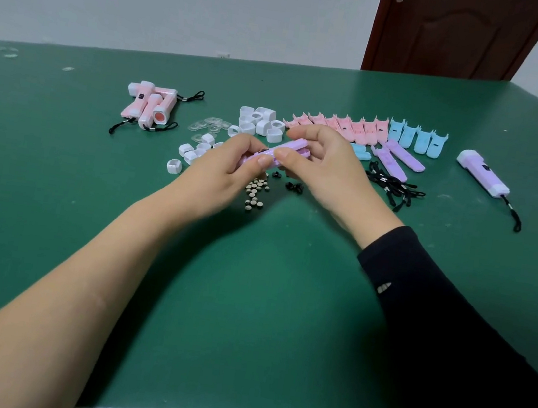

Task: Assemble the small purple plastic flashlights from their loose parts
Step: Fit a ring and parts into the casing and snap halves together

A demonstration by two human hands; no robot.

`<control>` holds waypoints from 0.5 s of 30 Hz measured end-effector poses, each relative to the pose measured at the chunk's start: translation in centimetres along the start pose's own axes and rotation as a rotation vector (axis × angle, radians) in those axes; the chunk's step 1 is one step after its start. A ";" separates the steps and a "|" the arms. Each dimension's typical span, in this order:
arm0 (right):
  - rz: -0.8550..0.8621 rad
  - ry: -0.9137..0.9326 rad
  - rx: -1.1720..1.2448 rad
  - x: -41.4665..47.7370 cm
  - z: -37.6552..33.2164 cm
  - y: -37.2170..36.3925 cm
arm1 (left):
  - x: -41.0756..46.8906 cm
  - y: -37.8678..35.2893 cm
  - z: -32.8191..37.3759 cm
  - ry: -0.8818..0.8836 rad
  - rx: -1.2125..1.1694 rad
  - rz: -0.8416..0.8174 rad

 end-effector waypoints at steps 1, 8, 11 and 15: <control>0.001 -0.003 0.012 0.0 0.0 -0.1 | 0.1 0.0 0.0 0.006 -0.005 0.010; 0.019 -0.033 0.081 0.1 0.8 -0.5 | 0.2 -0.1 -0.6 0.060 -0.016 0.010; -0.004 -0.051 0.083 0.3 1.2 -0.6 | 0.4 -0.1 -0.9 0.083 -0.009 0.015; 0.125 -0.038 -0.036 1.4 1.6 1.6 | 0.5 0.2 -1.5 0.097 0.030 0.041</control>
Point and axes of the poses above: each hand's wrist, its own x-axis towards the middle knuckle, its own y-axis out of the back of the hand, z = x × y, the point moved 5 cm from there along x, towards the middle knuckle, and after that the axes turned 7 degrees about z, right-handed, at the moved point
